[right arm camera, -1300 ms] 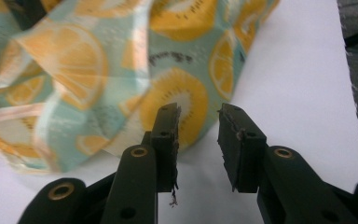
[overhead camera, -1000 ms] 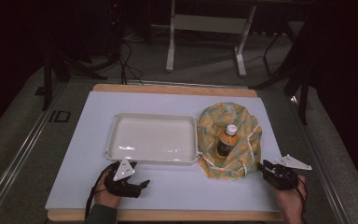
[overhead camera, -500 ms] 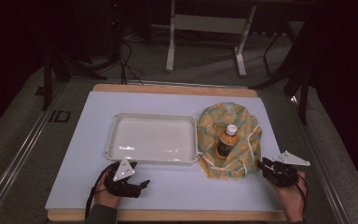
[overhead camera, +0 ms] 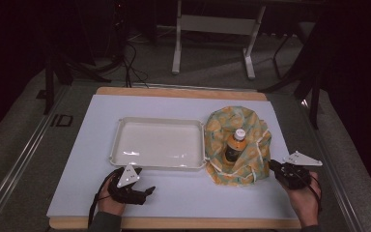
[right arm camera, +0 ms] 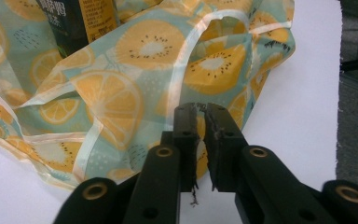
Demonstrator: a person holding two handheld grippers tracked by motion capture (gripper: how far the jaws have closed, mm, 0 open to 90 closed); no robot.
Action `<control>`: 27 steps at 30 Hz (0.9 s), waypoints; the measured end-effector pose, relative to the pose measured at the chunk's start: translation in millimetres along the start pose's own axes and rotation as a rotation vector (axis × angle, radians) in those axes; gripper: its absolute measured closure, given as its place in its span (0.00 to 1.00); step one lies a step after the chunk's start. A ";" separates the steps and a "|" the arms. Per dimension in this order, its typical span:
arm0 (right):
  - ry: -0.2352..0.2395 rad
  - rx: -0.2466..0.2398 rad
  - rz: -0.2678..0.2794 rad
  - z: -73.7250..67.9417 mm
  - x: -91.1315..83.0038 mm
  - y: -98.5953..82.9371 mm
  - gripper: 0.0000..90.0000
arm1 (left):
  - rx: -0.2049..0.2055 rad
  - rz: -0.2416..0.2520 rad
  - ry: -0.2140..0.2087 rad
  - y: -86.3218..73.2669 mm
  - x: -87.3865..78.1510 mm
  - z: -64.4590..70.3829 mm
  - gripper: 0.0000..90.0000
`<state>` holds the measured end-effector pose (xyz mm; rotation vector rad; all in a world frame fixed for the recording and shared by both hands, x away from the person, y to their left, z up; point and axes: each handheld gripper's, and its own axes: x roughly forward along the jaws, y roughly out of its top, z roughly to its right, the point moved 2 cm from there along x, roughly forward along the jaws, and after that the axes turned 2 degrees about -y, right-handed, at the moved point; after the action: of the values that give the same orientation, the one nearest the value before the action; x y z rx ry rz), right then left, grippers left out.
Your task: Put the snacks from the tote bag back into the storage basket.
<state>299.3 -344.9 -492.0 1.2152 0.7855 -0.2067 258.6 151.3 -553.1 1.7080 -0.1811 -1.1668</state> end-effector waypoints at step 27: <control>0.015 -0.213 -0.071 -6.9 -8.1 37.2 0.94 | -0.001 -0.003 -0.004 0.1 0.1 -0.2 0.21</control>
<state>310.5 -327.2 -459.5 0.9901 0.8428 -0.1672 258.9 151.3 -553.1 1.7056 -0.1803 -1.1726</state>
